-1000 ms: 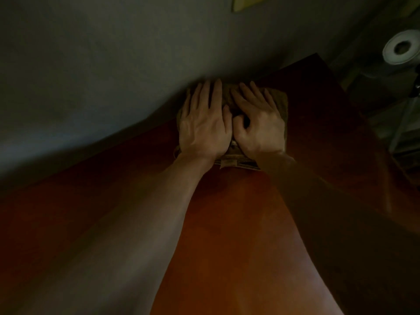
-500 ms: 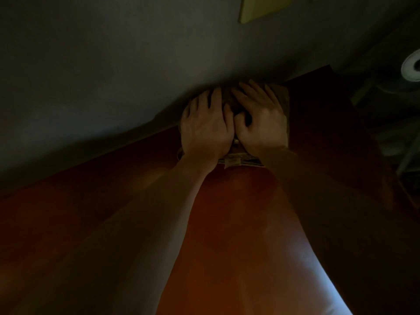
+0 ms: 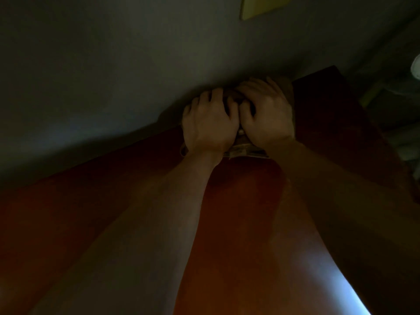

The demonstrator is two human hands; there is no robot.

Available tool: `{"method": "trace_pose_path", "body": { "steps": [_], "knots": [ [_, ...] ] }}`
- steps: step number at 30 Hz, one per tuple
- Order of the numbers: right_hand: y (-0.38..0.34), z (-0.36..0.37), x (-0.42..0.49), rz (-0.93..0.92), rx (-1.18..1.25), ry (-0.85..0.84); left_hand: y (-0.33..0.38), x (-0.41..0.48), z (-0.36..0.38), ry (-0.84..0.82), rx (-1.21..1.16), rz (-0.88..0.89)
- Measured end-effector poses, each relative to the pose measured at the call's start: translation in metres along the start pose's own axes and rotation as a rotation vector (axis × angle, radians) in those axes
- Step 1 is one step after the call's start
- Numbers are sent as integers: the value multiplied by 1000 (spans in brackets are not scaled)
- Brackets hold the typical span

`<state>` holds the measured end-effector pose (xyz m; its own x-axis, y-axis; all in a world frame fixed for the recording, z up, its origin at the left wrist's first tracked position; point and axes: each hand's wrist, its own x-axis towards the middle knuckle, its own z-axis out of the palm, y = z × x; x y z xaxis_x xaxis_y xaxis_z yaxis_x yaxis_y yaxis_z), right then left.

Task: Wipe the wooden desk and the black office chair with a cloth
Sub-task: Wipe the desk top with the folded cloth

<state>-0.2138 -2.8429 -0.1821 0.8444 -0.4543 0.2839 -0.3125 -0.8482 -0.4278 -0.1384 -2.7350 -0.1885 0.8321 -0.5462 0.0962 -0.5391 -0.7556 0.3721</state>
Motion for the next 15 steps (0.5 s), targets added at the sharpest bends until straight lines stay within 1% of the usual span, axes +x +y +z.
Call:
{"method": "trace_pose_path", "body": {
  "steps": [2,4,7,11,15],
  "knots": [
    [-1,1,-4,4,-34,2,-1,-1,3,17,4,11],
    [-3,0,-9,24,-117,-20,-1,-4,5,21,21,49],
    [-12,-3,-27,45,-222,-113,-7,-11,3,-18,20,95],
    [-35,-4,-66,64,-253,-155,-25,-48,-8,-67,62,194],
    [-60,-10,-109,37,-244,-182,-39,-99,-22,-57,74,190]
  ]
}}
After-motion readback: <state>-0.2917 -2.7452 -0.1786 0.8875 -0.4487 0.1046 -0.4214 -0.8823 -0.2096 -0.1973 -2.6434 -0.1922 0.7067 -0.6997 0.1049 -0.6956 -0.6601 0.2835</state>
